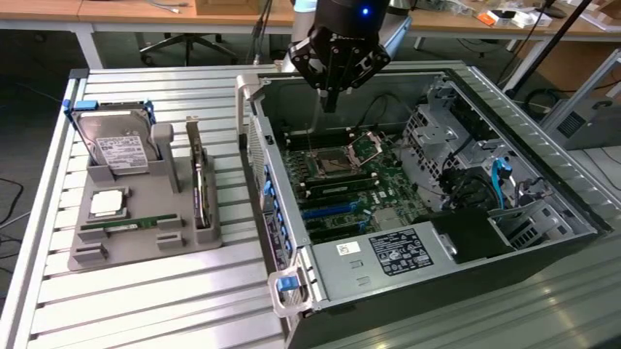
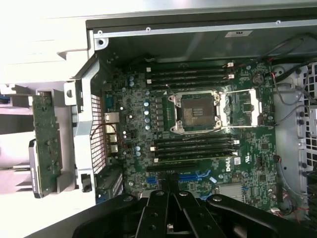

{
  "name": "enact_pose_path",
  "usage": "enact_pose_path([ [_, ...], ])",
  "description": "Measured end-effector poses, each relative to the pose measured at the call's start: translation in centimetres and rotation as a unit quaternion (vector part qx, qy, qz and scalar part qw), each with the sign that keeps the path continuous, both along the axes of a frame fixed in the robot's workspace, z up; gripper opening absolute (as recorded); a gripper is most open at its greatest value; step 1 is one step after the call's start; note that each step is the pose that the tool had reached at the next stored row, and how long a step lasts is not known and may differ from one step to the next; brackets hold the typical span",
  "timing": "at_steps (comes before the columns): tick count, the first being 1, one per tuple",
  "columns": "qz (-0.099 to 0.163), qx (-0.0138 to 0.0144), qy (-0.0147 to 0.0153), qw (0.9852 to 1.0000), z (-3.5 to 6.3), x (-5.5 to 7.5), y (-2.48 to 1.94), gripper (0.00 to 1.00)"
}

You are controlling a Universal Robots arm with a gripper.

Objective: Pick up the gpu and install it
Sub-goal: 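Reach for the gpu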

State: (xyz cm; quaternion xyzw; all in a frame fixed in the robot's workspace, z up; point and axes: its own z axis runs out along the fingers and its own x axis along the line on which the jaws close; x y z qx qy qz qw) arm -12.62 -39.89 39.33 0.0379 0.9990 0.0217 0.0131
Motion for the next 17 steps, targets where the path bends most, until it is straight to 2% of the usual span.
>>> enact_pose_path([
  [17, 0.0, 0.0, 0.0, 1.0, 0.0, -0.32, 0.0, 0.11],
])
